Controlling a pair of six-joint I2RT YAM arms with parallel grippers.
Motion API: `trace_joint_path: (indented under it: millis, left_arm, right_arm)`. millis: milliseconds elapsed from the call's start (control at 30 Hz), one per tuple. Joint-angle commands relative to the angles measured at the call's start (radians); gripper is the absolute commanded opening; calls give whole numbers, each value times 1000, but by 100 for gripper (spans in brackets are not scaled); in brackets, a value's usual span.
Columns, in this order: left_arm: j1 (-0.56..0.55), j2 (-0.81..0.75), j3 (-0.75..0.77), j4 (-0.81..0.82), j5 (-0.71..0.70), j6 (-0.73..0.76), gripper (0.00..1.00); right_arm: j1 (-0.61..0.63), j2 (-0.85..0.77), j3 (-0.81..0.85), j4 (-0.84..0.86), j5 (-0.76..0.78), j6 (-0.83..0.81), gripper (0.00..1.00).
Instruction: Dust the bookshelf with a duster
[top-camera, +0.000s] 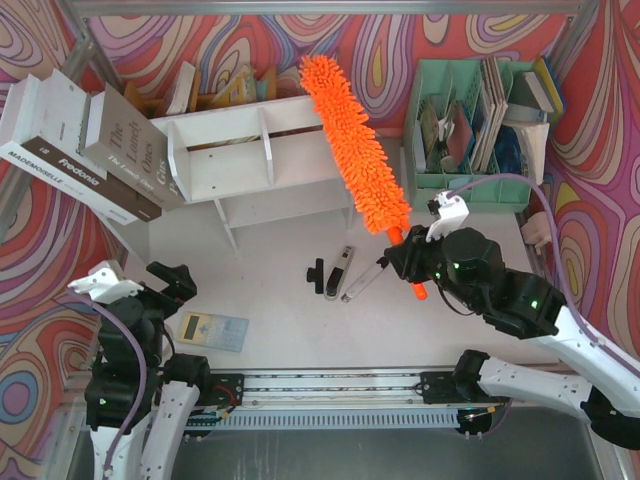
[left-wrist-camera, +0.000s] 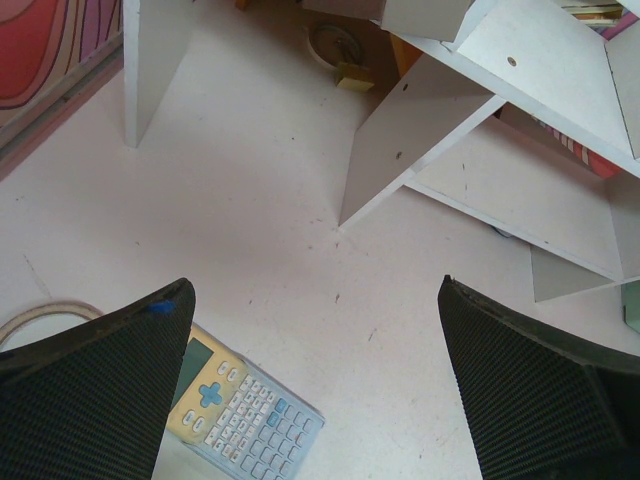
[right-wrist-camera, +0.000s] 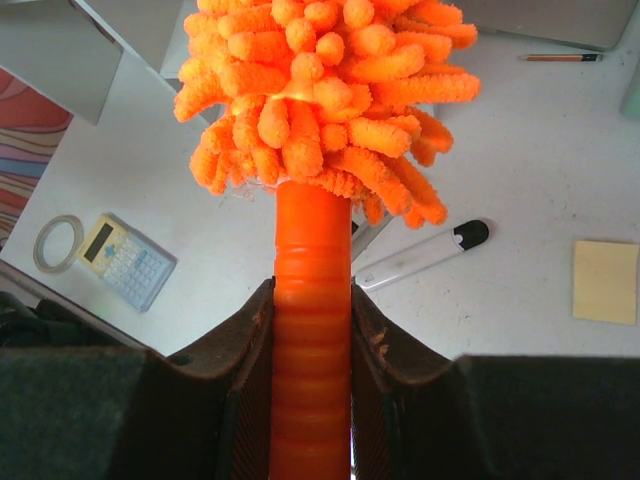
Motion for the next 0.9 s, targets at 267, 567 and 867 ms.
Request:
trace_joint_path:
  millis: [267,567,867]
  left_arm:
    - [10,-14,-5,17,-11,3,98]
    - [16,-4,-4,18,-5,3,99]
    - [17,-19,-4,13,-14,1,98]
  right_arm:
    - [7,13,34,162,-120,-110,0]
    - [114,136,163,202,31,-197,0]
    - [511,364,339,380,469,-499,0]
